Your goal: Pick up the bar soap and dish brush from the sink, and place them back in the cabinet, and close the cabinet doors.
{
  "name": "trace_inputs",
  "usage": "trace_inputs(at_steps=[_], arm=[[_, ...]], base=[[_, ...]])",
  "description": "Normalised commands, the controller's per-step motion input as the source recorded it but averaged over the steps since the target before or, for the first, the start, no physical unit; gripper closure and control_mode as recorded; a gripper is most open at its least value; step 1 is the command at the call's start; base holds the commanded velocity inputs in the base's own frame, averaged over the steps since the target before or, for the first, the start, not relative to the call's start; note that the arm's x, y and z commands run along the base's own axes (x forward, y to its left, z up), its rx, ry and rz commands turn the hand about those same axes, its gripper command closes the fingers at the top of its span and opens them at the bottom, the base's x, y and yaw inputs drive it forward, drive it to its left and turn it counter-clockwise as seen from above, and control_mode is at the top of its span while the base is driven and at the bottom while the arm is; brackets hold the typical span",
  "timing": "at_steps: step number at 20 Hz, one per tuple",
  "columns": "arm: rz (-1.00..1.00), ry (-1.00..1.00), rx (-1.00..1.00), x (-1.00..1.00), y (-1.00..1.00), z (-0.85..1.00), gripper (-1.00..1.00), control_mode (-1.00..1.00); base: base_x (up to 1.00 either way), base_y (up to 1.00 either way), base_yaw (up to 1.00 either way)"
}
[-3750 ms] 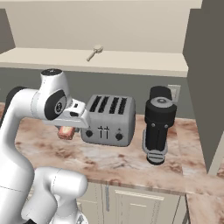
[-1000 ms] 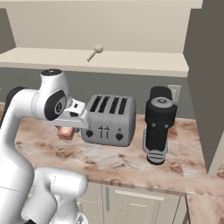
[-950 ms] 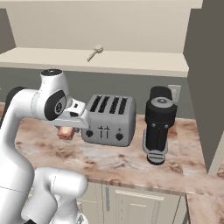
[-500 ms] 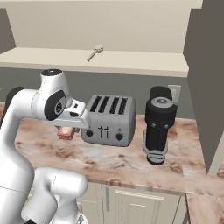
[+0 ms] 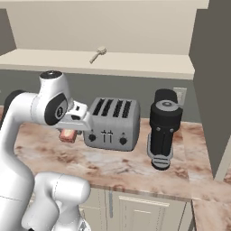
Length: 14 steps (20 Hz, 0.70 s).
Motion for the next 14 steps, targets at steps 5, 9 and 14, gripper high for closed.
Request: trace_inputs(at_steps=[5, 9, 14], arm=[[0.0, -0.21, 0.0, 0.0, 0.0, 0.32, 1.0, -1.0], [0.0, -0.2, 0.0, 0.0, 0.0, 0.38, 1.0, -1.0], [0.0, -0.2, 0.0, 0.0, 0.0, 0.43, 1.0, -1.0]], base=[[0.0, 0.0, 0.0], [0.0, 0.0, 0.0], [0.0, 0.0, 0.0]])
